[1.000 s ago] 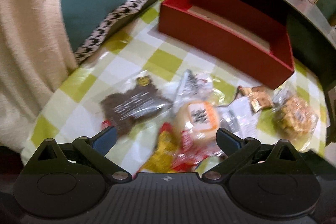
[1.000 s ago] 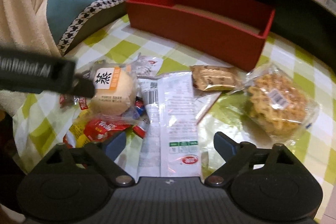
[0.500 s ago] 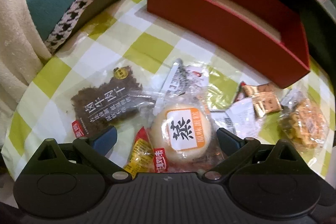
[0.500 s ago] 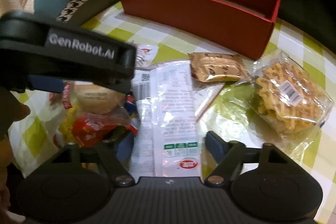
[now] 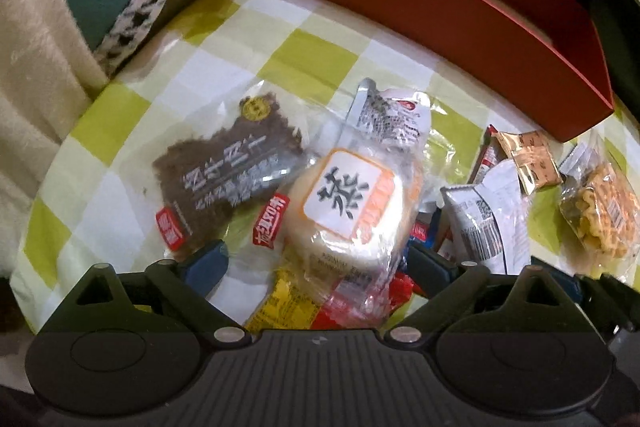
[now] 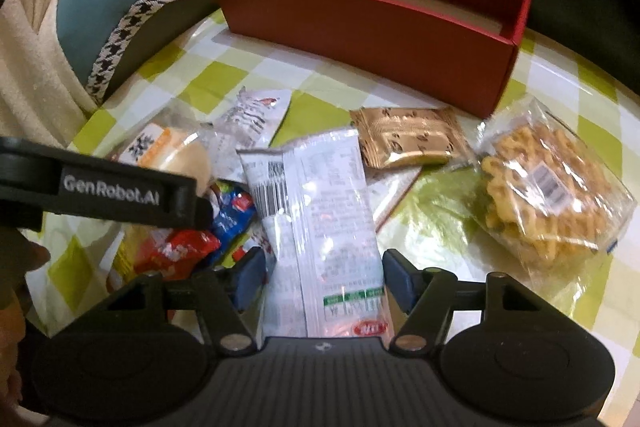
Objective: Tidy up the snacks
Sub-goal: 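Grasp the wrapped round bun with the left tool while the right tool holds the white packet, then carry the bun in the left tool while the right tool carries the packet into the red box, then open the left tool releasing the bun while the right tool releases the packet in the box, then withdraw both tools from the red box back toward the remaining snacks, then grasp the red-yellow Trolli bag with the right tool while the left tool moves over the jerky bag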
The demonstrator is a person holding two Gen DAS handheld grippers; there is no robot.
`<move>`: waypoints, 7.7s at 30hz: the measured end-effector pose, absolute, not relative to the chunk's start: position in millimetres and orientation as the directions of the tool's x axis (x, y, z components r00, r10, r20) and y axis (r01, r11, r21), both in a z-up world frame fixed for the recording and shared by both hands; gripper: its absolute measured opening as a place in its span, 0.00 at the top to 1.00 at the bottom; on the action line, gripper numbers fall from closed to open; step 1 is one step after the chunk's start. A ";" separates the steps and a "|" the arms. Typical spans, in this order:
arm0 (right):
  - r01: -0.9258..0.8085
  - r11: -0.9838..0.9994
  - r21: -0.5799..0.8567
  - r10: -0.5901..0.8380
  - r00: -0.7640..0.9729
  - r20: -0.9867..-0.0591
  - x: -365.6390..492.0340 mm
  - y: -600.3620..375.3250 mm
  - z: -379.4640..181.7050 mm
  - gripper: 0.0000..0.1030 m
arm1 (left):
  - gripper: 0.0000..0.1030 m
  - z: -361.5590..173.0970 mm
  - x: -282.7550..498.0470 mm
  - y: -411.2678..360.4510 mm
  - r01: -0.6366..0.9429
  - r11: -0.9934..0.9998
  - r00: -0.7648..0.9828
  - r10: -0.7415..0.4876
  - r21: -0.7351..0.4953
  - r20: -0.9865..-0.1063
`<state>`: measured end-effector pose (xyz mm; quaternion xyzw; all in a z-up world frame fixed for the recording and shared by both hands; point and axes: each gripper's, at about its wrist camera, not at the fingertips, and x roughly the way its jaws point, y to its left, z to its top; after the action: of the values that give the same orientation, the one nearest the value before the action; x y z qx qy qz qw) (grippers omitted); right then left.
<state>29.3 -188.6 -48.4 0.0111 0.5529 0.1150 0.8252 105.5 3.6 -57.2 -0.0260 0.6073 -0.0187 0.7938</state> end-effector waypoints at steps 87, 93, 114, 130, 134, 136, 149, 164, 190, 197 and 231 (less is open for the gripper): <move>-0.049 0.971 0.233 0.218 0.572 -0.790 115.4 -255.0 34.3 0.47 | 0.30 22.3 184.0 -38.2 0.147 0.965 0.439 -0.261 -0.217 -0.860; -0.020 0.972 0.233 0.202 0.580 -0.790 152.5 -268.9 24.8 0.47 | 0.30 14.2 221.7 -54.6 0.146 0.966 0.444 -0.259 -0.215 -0.858; -0.037 0.989 0.141 0.139 0.535 -0.834 229.4 -264.0 -42.3 0.48 | 0.30 -41.9 282.0 -77.2 0.142 0.990 0.474 -0.091 -0.026 -0.876; -0.074 0.995 0.070 0.100 0.545 -0.833 228.6 -259.0 -43.7 0.41 | 0.22 -41.6 279.9 -76.0 0.143 0.989 0.492 -0.042 0.033 -0.870; -0.080 0.996 0.035 0.075 0.581 -0.811 222.2 -261.2 -30.6 0.34 | 0.17 -32.7 276.0 -71.0 0.145 0.989 0.494 -0.065 0.009 -0.867; -0.070 0.997 0.042 0.076 0.591 -0.803 217.7 -265.4 -22.9 0.33 | 0.17 -27.7 271.6 -69.8 0.149 0.989 0.495 -0.073 0.002 -0.866; -0.076 0.993 0.092 0.119 0.611 -0.782 167.3 -267.0 17.4 0.32 | 0.14 -0.2 223.1 -30.4 0.101 0.988 0.445 -0.147 -0.114 -0.883; -0.146 0.980 0.138 0.196 0.549 -0.812 120.8 -249.4 19.2 0.31 | 0.14 -18.8 165.5 27.7 0.126 0.987 0.320 -0.135 -0.099 -0.938; -0.244 0.956 0.164 0.249 0.379 -0.891 80.2 -206.8 -16.1 0.27 | 0.00 -78.4 144.4 46.1 0.573 0.818 0.190 -0.197 -0.054 -0.962; -0.250 0.953 0.174 0.259 0.367 -0.893 77.3 -206.6 -17.0 0.27 | 0.05 -85.4 149.8 41.4 0.533 0.846 0.228 -0.115 0.025 -0.967; -0.210 0.950 0.229 0.279 0.250 -0.927 -10.8 -139.6 -26.8 0.27 | 0.19 -74.0 111.0 69.3 0.359 0.933 0.197 -0.098 -0.021 -0.975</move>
<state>-10.8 -139.6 -26.8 0.0291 0.5923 0.1549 0.7902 111.0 69.3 -74.0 0.1060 0.6158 -0.1489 0.7664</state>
